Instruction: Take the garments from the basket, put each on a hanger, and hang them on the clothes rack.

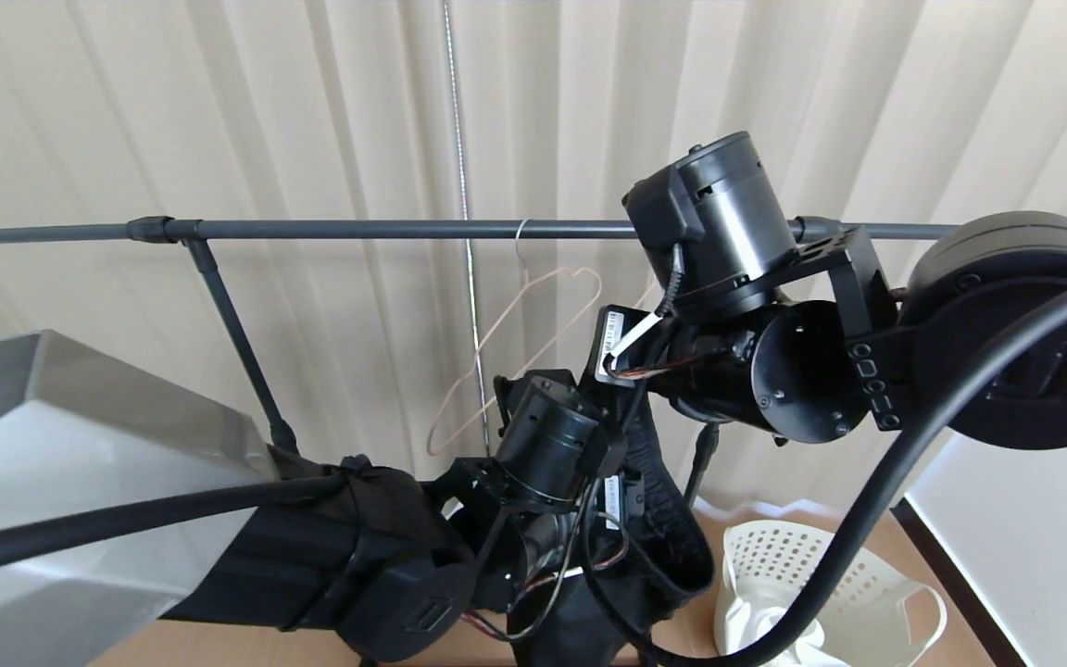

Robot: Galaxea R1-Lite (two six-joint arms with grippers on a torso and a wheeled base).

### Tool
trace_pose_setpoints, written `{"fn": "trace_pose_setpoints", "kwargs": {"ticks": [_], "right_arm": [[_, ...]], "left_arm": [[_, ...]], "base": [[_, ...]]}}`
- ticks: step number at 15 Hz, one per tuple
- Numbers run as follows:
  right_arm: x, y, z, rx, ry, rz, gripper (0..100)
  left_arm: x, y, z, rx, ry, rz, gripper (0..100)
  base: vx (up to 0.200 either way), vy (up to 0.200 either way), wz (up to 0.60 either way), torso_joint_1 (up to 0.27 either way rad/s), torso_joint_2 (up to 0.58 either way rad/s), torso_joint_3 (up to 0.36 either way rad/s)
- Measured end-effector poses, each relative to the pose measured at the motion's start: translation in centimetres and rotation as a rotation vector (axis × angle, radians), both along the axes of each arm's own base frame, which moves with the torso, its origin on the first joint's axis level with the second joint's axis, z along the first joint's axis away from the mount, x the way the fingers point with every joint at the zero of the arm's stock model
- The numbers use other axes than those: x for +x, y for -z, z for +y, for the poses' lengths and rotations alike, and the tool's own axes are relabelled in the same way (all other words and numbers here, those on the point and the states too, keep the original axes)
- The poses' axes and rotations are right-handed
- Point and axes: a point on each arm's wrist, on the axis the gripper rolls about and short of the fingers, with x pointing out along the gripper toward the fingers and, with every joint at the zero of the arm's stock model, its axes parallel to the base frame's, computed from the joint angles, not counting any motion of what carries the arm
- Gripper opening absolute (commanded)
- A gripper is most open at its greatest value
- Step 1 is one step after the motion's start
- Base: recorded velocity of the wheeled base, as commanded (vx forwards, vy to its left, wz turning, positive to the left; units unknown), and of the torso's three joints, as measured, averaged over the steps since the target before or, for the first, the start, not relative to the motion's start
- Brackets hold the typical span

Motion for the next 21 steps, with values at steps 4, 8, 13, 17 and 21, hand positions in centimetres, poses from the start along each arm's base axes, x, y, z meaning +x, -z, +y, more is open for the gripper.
{"fn": "trace_pose_setpoints", "kwargs": {"ticks": [4,8,13,17,21], "right_arm": [[-0.9,-1.1,-1.9,0.019,0.018,-0.012,0],[-1.6,-2.7,-4.9,0.054,0.061,-0.04,0],[-2.0,-3.8,-7.1,0.075,0.103,-0.063,0],[-1.1,-3.6,-8.6,0.041,0.148,-0.06,0],[-0.4,-2.7,-9.7,-0.216,0.062,-0.043,0]], "left_arm": [[0.2,1.9,0.3,0.054,-0.021,0.031,100],[-1.0,3.5,2.0,0.134,-0.02,0.078,100],[-2.4,4.5,3.1,0.179,-0.006,0.115,100],[-3.7,3.2,4.0,0.168,0.011,0.1,0],[-4.0,-1.4,6.7,0.149,0.02,-0.017,0]], "base": [[0.0,0.0,0.0,0.0,0.0,0.0],[0.0,0.0,0.0,0.0,0.0,0.0],[0.0,0.0,0.0,0.0,0.0,0.0],[0.0,0.0,0.0,0.0,0.0,0.0],[0.0,0.0,0.0,0.0,0.0,0.0]]}}
